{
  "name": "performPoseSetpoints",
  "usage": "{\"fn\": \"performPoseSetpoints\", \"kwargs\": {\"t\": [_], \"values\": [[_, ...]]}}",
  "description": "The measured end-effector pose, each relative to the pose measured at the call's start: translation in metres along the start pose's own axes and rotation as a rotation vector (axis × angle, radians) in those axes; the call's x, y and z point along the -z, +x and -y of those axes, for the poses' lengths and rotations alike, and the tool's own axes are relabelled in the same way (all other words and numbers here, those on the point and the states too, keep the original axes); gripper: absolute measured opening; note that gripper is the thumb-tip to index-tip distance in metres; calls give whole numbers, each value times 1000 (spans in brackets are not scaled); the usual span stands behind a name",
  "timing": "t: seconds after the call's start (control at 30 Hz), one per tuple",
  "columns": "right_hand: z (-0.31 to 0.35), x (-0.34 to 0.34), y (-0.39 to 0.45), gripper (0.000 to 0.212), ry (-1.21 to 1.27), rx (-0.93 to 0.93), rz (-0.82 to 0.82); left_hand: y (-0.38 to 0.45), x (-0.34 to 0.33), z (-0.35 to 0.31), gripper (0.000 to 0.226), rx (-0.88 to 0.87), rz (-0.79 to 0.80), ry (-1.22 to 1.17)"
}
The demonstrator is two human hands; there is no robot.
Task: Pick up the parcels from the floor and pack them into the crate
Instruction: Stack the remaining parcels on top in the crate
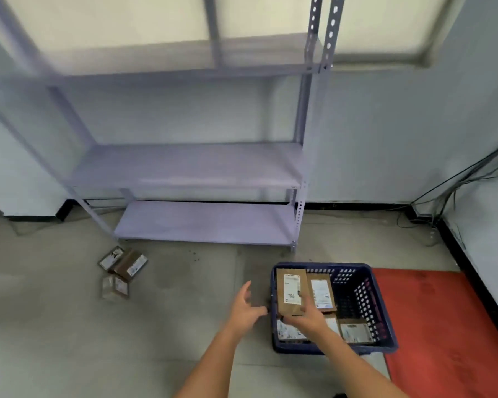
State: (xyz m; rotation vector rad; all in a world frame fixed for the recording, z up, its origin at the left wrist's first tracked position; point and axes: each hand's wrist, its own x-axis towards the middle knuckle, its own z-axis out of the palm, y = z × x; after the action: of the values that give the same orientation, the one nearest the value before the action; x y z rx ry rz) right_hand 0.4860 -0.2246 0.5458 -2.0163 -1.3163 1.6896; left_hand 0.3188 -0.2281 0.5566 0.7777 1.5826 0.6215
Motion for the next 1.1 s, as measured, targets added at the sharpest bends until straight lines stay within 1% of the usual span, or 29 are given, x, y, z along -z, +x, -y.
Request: {"fn": "performPoseSetpoints", "kwargs": {"t": [0.1, 0.2, 0.37, 0.5, 0.63, 0.8, 0.87, 0.97, 1.03, 1.1], "values": [[58, -73, -9, 88, 3, 43, -2, -10, 100, 9, 82, -34, -85, -1], [111, -132, -19, 89, 21, 73, 27, -23, 180, 13, 81, -29, -159, 5], [181, -202, -10, 88, 7, 89, 73, -19, 274, 9, 78, -19, -171, -39], [239, -249, 31, 86, 24, 116, 84, 17, 352, -2, 78, -20, -228, -27], [293, -300, 69, 85, 39, 112, 141, 52, 421, -11, 76, 4, -276, -26], [343, -363, 97, 85, 25, 87, 184, 79, 500, -11, 73, 52, -275, -18], [358, -387, 110, 85, 9, 66, 173, 92, 534, -5, 73, 89, -266, 0], [378, -424, 131, 85, 48, 12, 162, 119, 590, 6, 75, 115, -259, 59], [388, -452, 145, 83, 65, -25, 132, 137, 628, 13, 76, 128, -233, 125], [399, -484, 155, 82, 94, -61, 95, 154, 664, 20, 80, 141, -201, 143]]}}
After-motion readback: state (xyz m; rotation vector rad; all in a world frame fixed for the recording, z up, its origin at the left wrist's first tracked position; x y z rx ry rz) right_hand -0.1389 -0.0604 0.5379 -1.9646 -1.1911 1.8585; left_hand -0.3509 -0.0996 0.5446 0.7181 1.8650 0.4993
